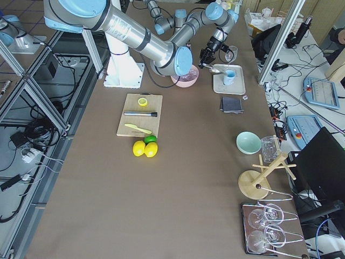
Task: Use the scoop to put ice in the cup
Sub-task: 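Tip the scoop to pour ice into the blue cup while the left gripper withdraws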
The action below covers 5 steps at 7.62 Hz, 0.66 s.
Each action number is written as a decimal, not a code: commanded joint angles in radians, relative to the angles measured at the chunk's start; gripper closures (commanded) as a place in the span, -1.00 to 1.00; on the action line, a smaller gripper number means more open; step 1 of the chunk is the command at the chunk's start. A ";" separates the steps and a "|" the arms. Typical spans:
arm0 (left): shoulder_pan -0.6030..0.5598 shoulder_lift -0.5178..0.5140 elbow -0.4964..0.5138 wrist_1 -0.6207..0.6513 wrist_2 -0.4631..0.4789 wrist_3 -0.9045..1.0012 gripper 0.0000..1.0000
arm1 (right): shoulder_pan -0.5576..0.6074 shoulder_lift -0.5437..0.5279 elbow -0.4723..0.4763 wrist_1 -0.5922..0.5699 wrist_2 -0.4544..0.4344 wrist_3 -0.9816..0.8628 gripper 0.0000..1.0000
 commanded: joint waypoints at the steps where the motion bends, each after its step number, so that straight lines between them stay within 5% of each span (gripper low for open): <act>1: -0.168 0.136 -0.079 0.003 -0.185 0.004 -0.98 | -0.007 0.006 -0.004 -0.002 0.000 0.002 1.00; 5: -0.469 0.332 -0.116 0.003 -0.443 0.004 -0.98 | -0.015 0.031 -0.004 -0.002 -0.003 0.002 1.00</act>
